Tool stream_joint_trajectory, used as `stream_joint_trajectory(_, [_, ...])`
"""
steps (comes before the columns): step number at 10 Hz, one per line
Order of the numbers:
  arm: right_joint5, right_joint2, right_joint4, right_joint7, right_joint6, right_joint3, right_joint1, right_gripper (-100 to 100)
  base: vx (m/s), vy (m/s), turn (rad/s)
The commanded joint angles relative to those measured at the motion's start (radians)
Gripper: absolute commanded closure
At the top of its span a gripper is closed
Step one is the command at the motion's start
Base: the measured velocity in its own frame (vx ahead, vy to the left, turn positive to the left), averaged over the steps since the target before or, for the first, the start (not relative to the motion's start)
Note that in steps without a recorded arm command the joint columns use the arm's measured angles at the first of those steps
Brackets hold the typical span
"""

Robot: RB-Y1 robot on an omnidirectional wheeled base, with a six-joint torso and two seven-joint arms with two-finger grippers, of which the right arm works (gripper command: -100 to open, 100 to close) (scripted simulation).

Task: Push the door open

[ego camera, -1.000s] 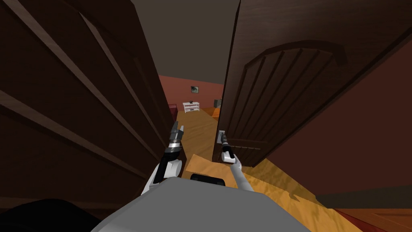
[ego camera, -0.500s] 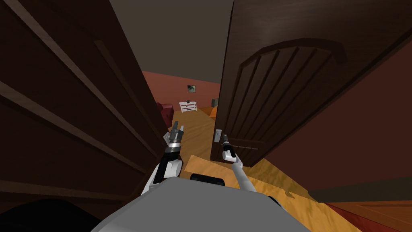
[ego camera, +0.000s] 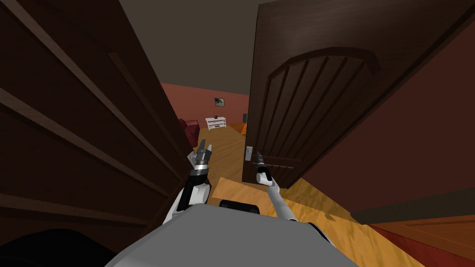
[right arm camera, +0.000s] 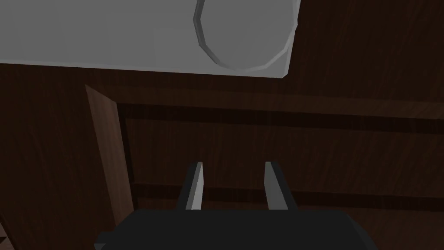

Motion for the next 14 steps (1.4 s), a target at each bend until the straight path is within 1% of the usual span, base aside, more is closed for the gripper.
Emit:
stream_joint_trajectory(1, [-0.035, -0.001, 0.009, 0.028, -0.007, 0.011, -0.007, -100, -0.120, 0.004, -0.005])
stream_joint_trajectory(5, [-0.124, 0.007, 0.027, 0.096, -0.022, 0.037, -0.022, -100, -0.094, -0.002, 0.001])
stream_joint_trajectory(8, [-0.191, 0.020, 0.041, 0.147, -0.034, 0.057, -0.034, -100, -0.092, 0.003, 0.003])
stream_joint_trajectory(12, [-0.266, 0.046, 0.056, 0.205, -0.047, 0.079, -0.047, -100, -0.093, 0.029, 0.004])
stream_joint_trajectory(13, [-0.295, 0.058, 0.062, 0.227, -0.052, 0.087, -0.052, -100, -0.093, 0.065, 0.013])
stream_joint_trajectory(14, [-0.315, 0.069, 0.066, 0.242, -0.055, 0.093, -0.055, -100, -0.125, 0.075, 0.016])
